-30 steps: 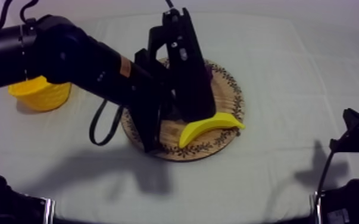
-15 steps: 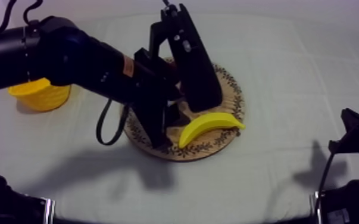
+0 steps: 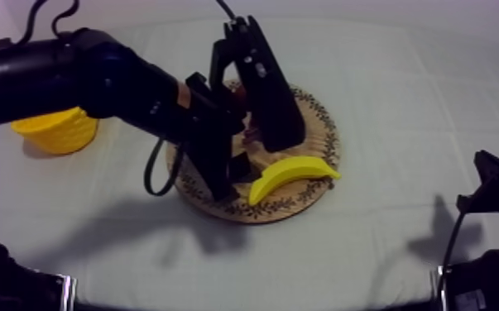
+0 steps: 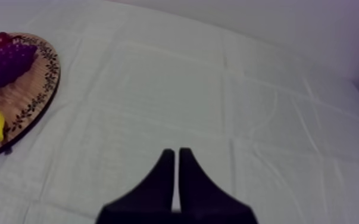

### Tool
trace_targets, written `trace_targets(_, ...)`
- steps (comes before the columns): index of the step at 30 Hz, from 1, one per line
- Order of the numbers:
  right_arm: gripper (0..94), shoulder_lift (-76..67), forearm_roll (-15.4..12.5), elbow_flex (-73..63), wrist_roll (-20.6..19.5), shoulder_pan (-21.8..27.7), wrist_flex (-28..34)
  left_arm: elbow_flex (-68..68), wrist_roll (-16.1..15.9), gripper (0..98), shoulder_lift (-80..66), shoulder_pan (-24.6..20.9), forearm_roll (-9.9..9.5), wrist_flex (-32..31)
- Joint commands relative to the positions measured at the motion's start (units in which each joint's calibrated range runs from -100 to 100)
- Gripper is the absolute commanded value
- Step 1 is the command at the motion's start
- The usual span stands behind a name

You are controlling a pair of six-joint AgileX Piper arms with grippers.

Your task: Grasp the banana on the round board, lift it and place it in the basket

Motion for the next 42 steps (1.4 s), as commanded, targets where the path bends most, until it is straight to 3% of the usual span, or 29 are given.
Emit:
trace_targets(1, 0.6, 0.0, 0.0, 0.0, 0.0, 0.0, 0.0, -1.1, -0.2, 65.7, 1.9, -0.1, 0.33, 0.5)
trace_targets(7, 0.6, 0.0, 0.0, 0.0, 0.0, -0.1, 0.0, -6.5, -0.4, 65.4, 8.9, -0.1, 1.12, 3.9)
trace_targets(14, 0.6, 0.0, 0.0, 0.0, 0.0, -0.2, 0.0, -15.6, 2.0, 65.2, 17.0, 0.2, 0.70, 11.7)
trace_targets(26, 0.6, 0.0, 0.0, 0.0, 0.0, -0.5, 0.0, -31.6, 8.2, 64.9, 30.0, 0.3, -2.12, 26.3)
trace_targets(42, 0.6, 0.0, 0.0, 0.0, 0.0, -0.7, 0.0, -41.9, 13.0, 58.2, 38.8, 1.2, -5.69, 35.7)
